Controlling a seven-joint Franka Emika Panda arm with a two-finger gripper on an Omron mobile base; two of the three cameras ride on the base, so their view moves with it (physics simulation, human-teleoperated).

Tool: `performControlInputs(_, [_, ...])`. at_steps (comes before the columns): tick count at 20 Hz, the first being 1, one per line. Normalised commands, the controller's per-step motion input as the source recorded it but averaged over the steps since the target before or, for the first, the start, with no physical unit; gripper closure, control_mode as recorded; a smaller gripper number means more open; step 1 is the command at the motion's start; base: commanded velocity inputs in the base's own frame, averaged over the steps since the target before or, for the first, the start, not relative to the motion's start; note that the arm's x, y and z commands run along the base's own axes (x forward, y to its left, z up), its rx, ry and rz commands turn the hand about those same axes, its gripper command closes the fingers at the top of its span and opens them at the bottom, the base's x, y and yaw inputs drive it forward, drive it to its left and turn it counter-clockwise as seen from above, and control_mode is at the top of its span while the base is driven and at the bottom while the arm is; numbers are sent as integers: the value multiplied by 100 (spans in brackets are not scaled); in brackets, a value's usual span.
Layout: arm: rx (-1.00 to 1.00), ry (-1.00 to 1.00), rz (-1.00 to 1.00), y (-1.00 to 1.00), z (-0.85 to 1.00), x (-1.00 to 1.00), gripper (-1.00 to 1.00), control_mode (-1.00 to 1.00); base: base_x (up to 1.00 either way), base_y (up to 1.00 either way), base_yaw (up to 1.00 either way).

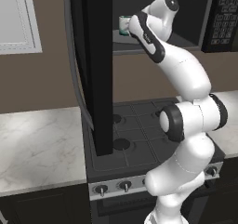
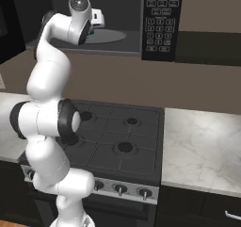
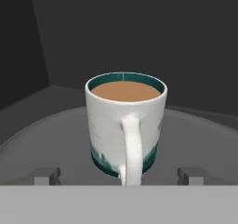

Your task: Pick the cup of tea, navigate to the dining table, and place it on the saucer.

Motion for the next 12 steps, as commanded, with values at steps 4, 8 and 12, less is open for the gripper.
performControlInputs(4, [0, 3, 1, 0, 0, 30, -100, -100, 0, 0, 0])
performControlInputs(8, [0, 1, 1, 0, 0, 6, -100, -100, 0, 0, 0])
performControlInputs(12, [0, 0, 1, 0, 0, 0, -100, -100, 0, 0, 0])
